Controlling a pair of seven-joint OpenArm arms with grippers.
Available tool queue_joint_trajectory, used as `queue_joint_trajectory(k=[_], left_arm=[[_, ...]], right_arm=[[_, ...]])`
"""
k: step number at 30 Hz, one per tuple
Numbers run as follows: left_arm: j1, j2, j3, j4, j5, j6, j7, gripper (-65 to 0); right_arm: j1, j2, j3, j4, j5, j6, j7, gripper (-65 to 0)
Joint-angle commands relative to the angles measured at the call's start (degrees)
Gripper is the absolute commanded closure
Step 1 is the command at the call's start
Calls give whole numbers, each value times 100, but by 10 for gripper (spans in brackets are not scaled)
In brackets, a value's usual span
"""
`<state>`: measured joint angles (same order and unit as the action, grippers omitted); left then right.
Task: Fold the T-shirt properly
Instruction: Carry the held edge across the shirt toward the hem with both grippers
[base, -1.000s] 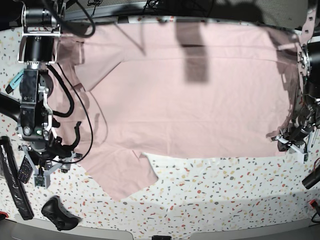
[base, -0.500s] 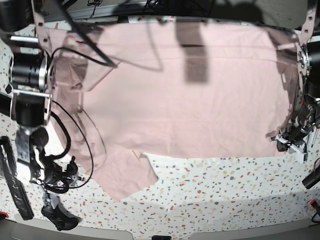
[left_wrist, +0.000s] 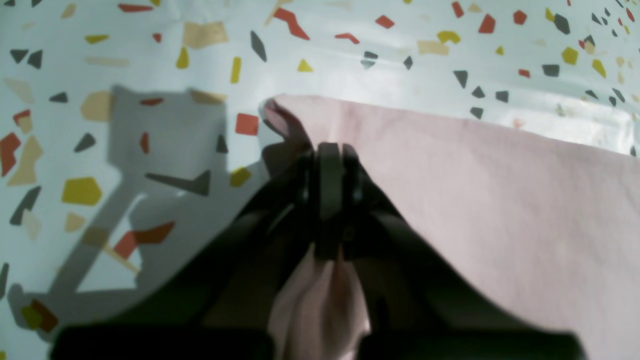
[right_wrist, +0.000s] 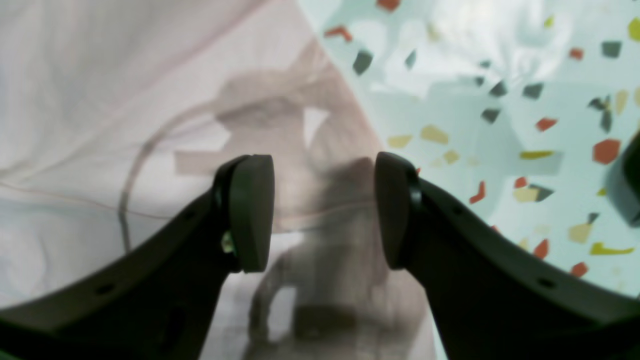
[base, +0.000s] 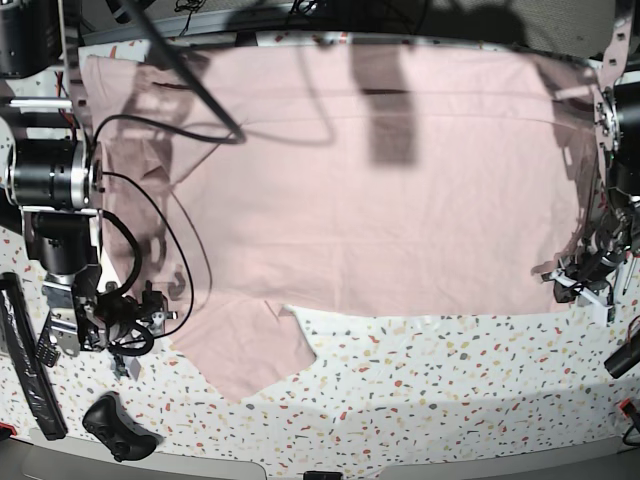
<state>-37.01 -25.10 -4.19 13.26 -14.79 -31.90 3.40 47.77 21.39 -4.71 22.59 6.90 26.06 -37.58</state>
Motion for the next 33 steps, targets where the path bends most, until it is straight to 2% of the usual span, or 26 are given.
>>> queue_joint_trajectory(k=[1, 5, 12, 17, 20, 24, 29, 33], left_arm=[[-107, -48, -4, 44, 31, -26, 105, 0], [-107, -48, -4, 44, 33, -26, 107, 0], [-107, -48, -4, 44, 20, -26, 109, 0], [-107, -48, -4, 44, 17, -28, 107, 0], [-109, -48, -4, 44, 20, -28, 107, 0], [-107, -48, -4, 44, 17, -28, 103, 0], [-107, -48, -4, 61, 17, -31, -170, 0], [-107, -50, -7, 199, 17, -28, -192, 0]], right_arm=[[221, 63, 2, 81, -98, 31, 120, -316], [160, 79, 2, 81, -566, -109, 332, -316], [107, 208, 2, 81, -675, -203, 586, -316], [-127, 251, 2, 81, -586, -168, 599, -311], [-275, 219, 2, 81, -350, -28, 656, -306], [-348, 195, 2, 81, -328, 57, 706, -212], [-348, 212, 2, 83, -330, 57, 1073, -3], [-352, 212, 2, 223, -330, 57, 1217, 0]])
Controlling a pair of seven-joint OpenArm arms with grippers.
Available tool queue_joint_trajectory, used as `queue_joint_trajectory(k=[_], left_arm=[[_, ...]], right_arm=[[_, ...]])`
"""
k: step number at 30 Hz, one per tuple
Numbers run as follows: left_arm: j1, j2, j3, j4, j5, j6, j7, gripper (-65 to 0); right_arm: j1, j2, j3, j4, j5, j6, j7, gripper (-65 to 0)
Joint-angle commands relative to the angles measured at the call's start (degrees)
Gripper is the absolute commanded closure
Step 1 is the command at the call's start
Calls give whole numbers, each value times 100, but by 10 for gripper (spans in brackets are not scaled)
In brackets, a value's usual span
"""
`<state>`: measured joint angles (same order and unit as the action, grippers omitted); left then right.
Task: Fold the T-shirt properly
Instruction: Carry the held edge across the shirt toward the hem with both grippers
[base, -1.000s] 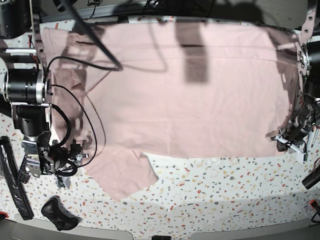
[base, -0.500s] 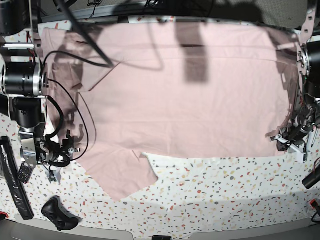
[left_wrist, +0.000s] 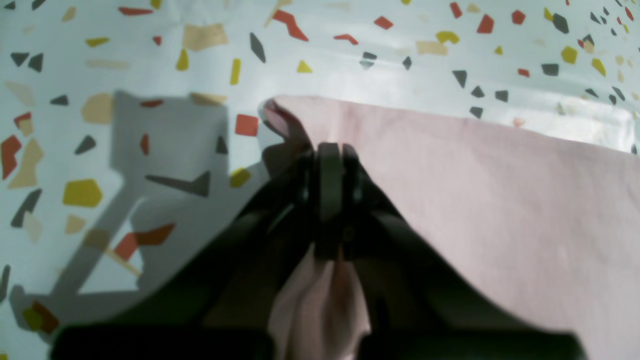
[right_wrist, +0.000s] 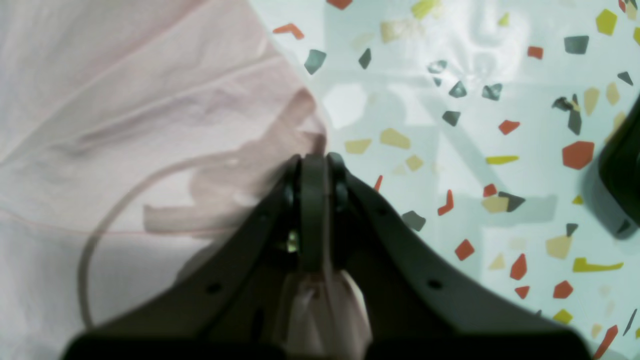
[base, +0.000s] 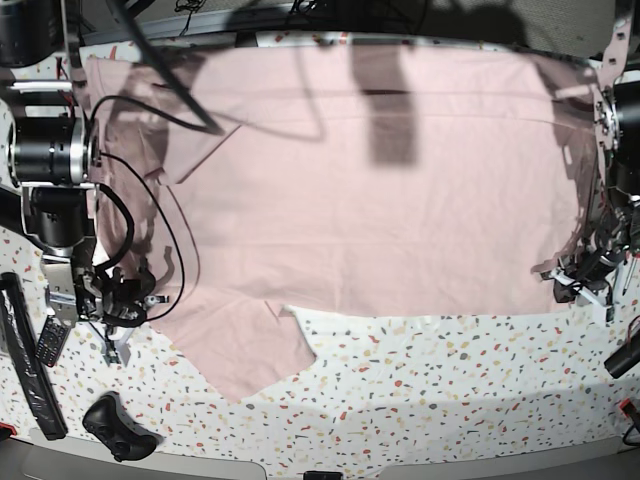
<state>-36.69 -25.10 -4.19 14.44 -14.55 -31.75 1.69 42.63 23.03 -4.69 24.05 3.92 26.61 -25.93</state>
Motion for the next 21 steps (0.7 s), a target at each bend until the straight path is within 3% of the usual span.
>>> queue_joint_trajectory(k=[1, 4, 7, 14, 21], left_arm=[[-140, -52, -7, 151, -7, -46, -11, 0], [-138, -63, -7, 437, -9, -44, 114, 0], [-138, -92, -9, 780, -7, -44, 323, 0], [348, -374, -31, 2017, -562, -39, 654, 0], [1314, -619, -37, 3508, -555, 52, 796, 0]], right_arm=[[162, 48, 0, 157, -33, 2, 50, 0], [160, 50, 2, 411, -33, 79, 39, 0], [96, 57, 2, 671, -31, 457, 20, 0], [-772, 79, 133, 2179, -22, 444, -175, 0], [-1985, 59, 1169, 4065, 540, 444, -522, 0]])
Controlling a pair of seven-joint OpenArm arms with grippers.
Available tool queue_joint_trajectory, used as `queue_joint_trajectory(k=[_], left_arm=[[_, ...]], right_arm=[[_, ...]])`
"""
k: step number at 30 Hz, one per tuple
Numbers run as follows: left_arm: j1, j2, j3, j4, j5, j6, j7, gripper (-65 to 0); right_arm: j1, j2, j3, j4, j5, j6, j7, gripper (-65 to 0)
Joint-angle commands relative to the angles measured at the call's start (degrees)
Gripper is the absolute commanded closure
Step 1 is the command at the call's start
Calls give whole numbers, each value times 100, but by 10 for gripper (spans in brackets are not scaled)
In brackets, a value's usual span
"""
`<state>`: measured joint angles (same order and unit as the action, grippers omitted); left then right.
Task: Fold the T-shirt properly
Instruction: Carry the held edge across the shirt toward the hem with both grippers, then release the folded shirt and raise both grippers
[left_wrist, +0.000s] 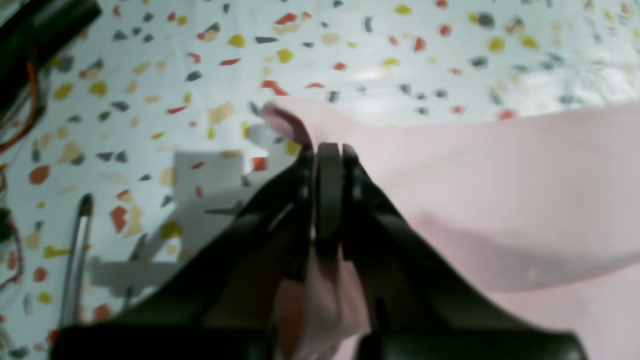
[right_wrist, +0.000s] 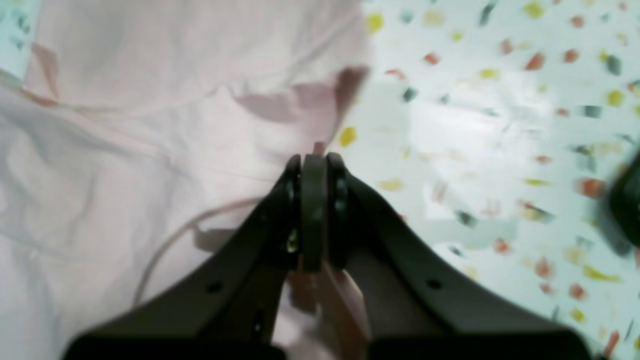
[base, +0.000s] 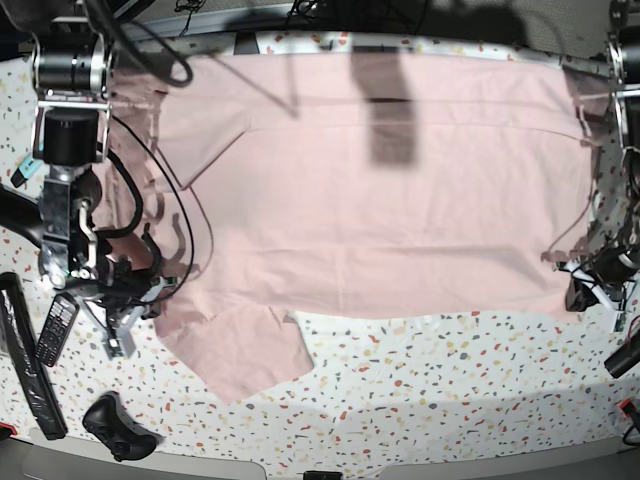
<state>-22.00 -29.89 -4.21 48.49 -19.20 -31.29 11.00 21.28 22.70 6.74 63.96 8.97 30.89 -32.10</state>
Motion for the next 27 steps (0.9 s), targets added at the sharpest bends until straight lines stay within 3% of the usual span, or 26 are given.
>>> queue_joint_trajectory(k=[1, 4, 15, 27], left_arm=[[-31, -160, -35, 282, -90, 70, -120, 0], [334, -173, -170, 820, -92, 413, 44, 0], [1814, -173, -1408, 2457, -496, 404, 378, 0], [3460, -153, -2133, 4124, -848, 393, 879, 0]], right_arm=[[-13, 94, 164, 308, 68, 17, 50, 0], [-503, 94, 514, 960, 70, 17, -15, 0], [-2251, 87, 1220, 2977, 697, 20, -131, 0], [-3587, -70, 2201, 4284, 1106, 116, -184, 0]])
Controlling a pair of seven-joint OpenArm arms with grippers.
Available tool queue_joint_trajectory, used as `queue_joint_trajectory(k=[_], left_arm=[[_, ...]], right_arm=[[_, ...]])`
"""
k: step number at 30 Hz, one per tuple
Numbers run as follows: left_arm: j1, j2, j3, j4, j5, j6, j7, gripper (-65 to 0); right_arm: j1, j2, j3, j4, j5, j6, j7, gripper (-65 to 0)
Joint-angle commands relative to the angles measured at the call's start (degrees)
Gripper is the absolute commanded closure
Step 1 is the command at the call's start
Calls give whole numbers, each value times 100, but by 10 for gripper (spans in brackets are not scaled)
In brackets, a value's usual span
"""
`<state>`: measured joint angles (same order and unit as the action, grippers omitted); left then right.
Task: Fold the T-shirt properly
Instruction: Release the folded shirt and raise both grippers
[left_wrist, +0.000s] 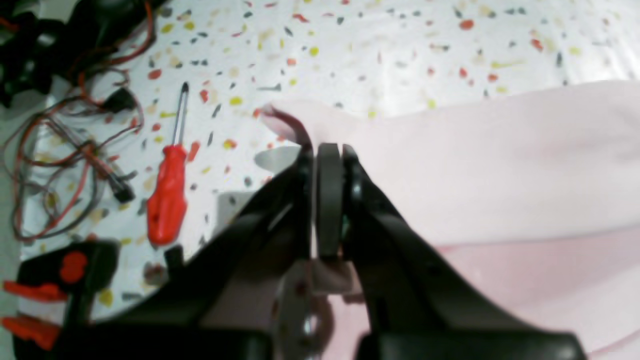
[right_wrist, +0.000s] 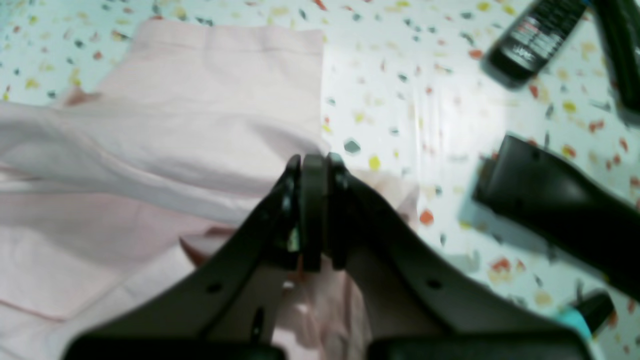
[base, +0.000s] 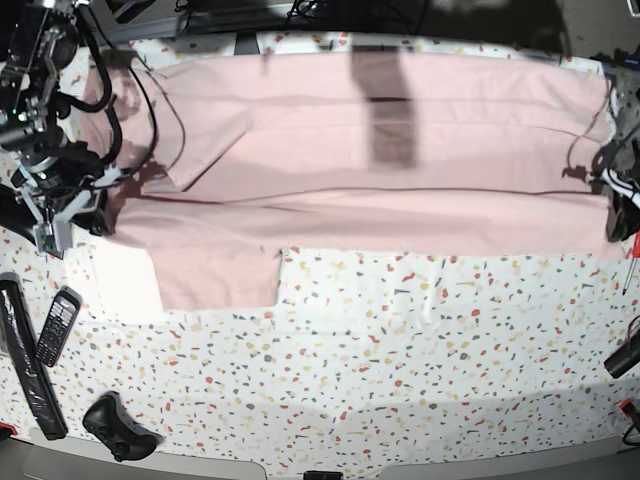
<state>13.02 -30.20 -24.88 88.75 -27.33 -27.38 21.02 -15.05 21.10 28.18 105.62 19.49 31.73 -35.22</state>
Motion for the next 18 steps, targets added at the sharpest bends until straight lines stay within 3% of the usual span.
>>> queue_joint_trajectory(k=[1, 8, 18], left_arm=[[87, -122, -101, 170, -35, 11, -122, 0], [684, -109, -144, 247, 31, 11, -15, 0], [894, -109, -144, 247, 31, -7, 229, 0]], right_arm=[[-50, 70, 109, 166, 55, 92, 129, 0], [-542, 61, 299, 229, 70, 133, 129, 0], [-612, 61, 837, 234, 114, 243, -173, 0]])
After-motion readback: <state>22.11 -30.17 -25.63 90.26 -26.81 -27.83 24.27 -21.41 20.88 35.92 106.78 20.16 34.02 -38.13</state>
